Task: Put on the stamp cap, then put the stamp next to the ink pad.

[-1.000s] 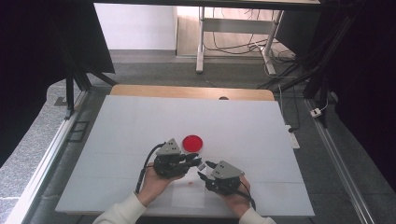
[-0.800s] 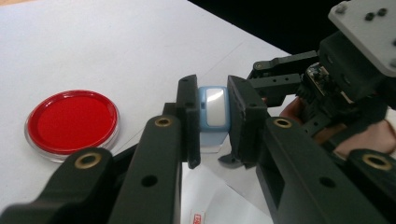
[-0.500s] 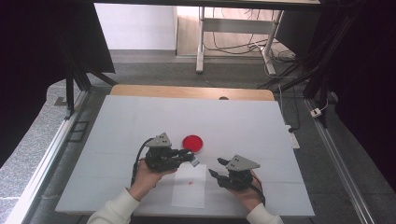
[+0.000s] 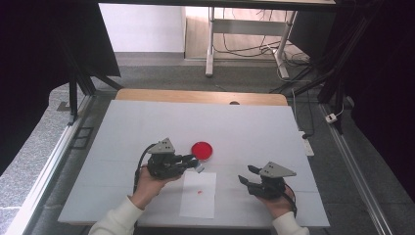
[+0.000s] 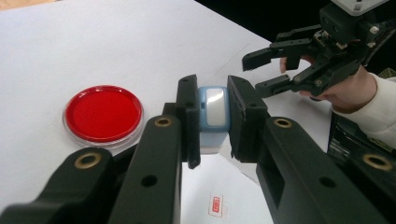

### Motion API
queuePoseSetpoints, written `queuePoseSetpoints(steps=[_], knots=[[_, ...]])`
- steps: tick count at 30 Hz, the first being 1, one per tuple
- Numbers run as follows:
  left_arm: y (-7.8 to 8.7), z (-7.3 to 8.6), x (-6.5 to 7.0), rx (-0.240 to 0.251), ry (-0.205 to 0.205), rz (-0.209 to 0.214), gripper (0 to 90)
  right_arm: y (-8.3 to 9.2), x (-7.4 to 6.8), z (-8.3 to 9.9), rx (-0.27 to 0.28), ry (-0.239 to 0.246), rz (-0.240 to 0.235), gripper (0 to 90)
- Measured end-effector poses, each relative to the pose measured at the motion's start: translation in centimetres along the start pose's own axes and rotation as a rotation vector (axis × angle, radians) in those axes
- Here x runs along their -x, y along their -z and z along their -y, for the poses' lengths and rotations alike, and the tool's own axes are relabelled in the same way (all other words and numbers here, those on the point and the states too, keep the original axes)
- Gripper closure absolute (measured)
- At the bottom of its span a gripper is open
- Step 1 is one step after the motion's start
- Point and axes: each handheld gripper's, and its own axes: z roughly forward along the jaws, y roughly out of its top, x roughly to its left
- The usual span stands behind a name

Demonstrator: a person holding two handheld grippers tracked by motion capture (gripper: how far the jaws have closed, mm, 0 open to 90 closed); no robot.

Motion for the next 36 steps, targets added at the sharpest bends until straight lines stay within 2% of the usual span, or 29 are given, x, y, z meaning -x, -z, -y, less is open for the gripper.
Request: queuePoseSetpoints(steps=[13, 16, 22, 36], knots=[[1.4, -0.4, -0.9, 0.023, -0.025, -0.059, 75.2, 2.2, 1.6, 1.3, -0.003, -0.007, 0.040, 44.2], [1.7, -0.4, -1.1, 0.026, -0.034, -0.085, 75.1, 2.2, 1.7, 1.3, 0.005, -0.013, 0.041, 44.2], [2.0, -0.5, -1.6, 0.037, -0.038, -0.111, 75.0, 1.9, 1.5, 1.2, -0.009, 0.010, 0.037, 44.1], [1.4, -0.5, -3.3, 0.004, -0.049, -0.188, 74.8, 1.8, 1.5, 1.2, -0.015, 0.017, 0.039, 43.7]])
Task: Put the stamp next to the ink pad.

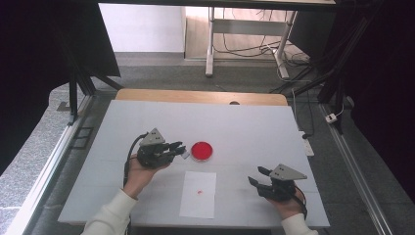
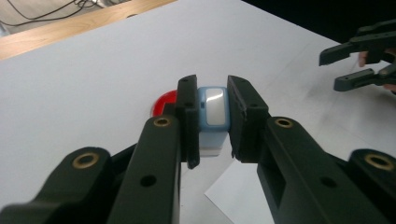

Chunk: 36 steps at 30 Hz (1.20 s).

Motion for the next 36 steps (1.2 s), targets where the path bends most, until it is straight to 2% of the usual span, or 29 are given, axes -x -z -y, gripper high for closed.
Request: queuePoseSetpoints(steps=[4, 11, 14, 16, 18, 30, 33, 36], knots=[[-1.0, 0.0, -0.6, -0.025, -0.010, -0.023, 74.8, -0.1, 0.0, 0.0, -0.006, 0.001, 0.003, 43.0], [-3.3, 0.1, -2.3, -0.066, 0.020, -0.043, 74.8, 0.1, 0.1, 0.2, 0.002, 0.000, -0.004, 42.5], [-4.2, 0.1, -2.8, -0.103, 0.002, -0.080, 74.7, 0.0, 0.3, 0.2, 0.009, -0.004, -0.007, 42.5], [-4.7, 0.4, -3.1, -0.124, 0.002, -0.084, 74.8, -0.3, 0.3, 0.2, -0.003, 0.003, -0.008, 42.2], [-4.9, 0.6, -3.1, -0.145, -0.001, -0.091, 74.7, -0.4, 0.2, 0.3, -0.013, 0.008, -0.007, 41.8], [-6.0, 1.1, -3.1, -0.188, -0.020, -0.098, 74.5, 0.1, -0.4, 0.2, -0.021, 0.024, 0.007, 41.7], [-6.4, 1.4, -3.2, -0.215, -0.031, -0.117, 74.4, 0.2, -0.4, 0.3, -0.017, 0.023, 0.014, 41.7], [-6.4, 1.7, -3.4, -0.212, -0.018, -0.116, 74.2, 0.2, -0.2, 0.3, -0.021, 0.017, 0.017, 41.7]])
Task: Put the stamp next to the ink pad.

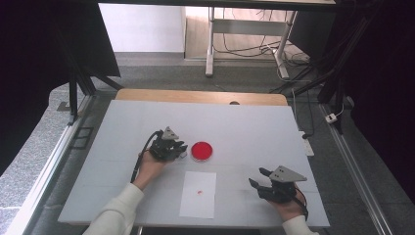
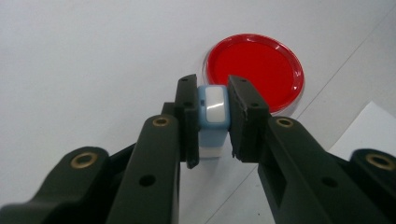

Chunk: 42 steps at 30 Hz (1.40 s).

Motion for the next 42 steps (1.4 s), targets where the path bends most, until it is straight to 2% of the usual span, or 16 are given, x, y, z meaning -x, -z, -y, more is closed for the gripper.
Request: queuePoseSetpoints(steps=[3, 7, 9, 14, 17, 19, 22, 26, 34, 42], knots=[[-0.1, 0.0, 0.1, -0.005, -0.008, -0.005, 73.5, -0.2, 0.0, 0.0, -0.003, 0.003, -0.003, 41.6], [-0.3, 0.1, 0.1, -0.011, -0.007, -0.006, 62.5, -0.2, 0.0, 0.0, 0.000, 0.002, -0.005, 41.6], [-0.2, 0.0, 0.1, 0.006, 0.002, -0.003, 58.2, -0.1, 0.1, 0.0, -0.002, 0.001, -0.002, 41.6], [1.1, 0.0, 0.1, 0.066, 0.031, -0.016, 35.4, -0.2, 0.1, -0.1, -0.005, 0.002, -0.003, 41.6], [2.5, 0.5, 0.1, 0.099, 0.045, 0.000, 29.6, -0.3, 0.2, -0.1, -0.002, -0.001, -0.004, 41.6], [3.4, 1.0, 0.2, 0.097, 0.046, 0.023, 27.5, -0.3, 0.2, -0.1, -0.009, 0.001, 0.001, 41.3], [4.8, 2.2, 0.5, 0.105, 0.037, 0.032, 27.3, -0.4, 0.4, 0.0, -0.004, -0.003, -0.007, 40.8], [6.5, 3.9, 0.8, 0.108, 0.033, 0.029, 27.3, -0.3, 0.8, 0.1, -0.002, -0.014, -0.019, 39.7], [9.4, 7.3, 1.1, 0.117, 0.061, 0.035, 27.5, -0.1, 1.3, 0.1, 0.003, -0.021, -0.035, 38.3], [11.2, 10.3, 1.5, 0.109, 0.082, 0.024, 27.8, 0.3, 1.8, 0.3, 0.009, -0.014, -0.035, 38.3]])
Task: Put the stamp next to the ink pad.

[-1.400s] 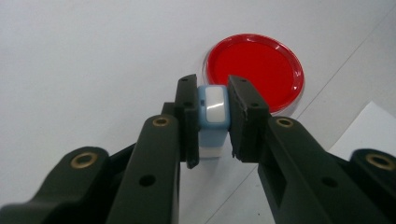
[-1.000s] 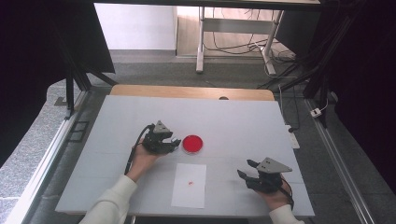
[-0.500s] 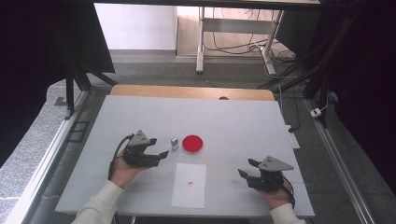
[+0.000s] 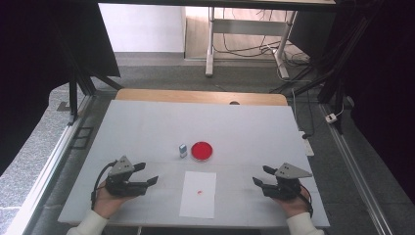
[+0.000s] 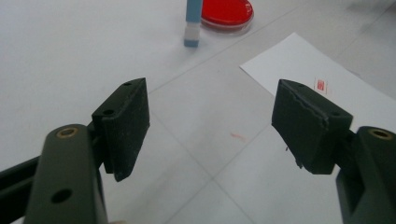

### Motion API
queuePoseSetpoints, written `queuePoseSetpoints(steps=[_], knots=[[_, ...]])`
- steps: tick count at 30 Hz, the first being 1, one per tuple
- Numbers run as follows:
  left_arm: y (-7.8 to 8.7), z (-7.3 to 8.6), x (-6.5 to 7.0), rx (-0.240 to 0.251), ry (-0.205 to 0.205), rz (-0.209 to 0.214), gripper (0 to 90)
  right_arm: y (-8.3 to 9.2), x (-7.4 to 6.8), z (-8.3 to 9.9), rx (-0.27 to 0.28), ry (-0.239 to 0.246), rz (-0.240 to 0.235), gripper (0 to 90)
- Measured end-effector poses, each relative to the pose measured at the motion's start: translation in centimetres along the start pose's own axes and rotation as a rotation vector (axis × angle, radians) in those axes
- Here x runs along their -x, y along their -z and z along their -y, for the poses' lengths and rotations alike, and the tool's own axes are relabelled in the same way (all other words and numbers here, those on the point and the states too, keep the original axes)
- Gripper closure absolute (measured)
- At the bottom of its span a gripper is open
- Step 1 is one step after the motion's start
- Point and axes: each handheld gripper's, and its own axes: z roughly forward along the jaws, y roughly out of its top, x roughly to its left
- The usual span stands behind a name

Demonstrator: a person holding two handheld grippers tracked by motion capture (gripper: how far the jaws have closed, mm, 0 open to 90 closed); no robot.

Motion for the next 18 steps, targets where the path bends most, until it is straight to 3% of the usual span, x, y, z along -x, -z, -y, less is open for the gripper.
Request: queuePoseSetpoints(steps=[18], knots=[[0.25, 0.51, -0.05, -0.011, -0.006, -0.003, 27.9, 0.25, 0.17, 0.05, 0.008, 0.013, 0.011, 38.3]])
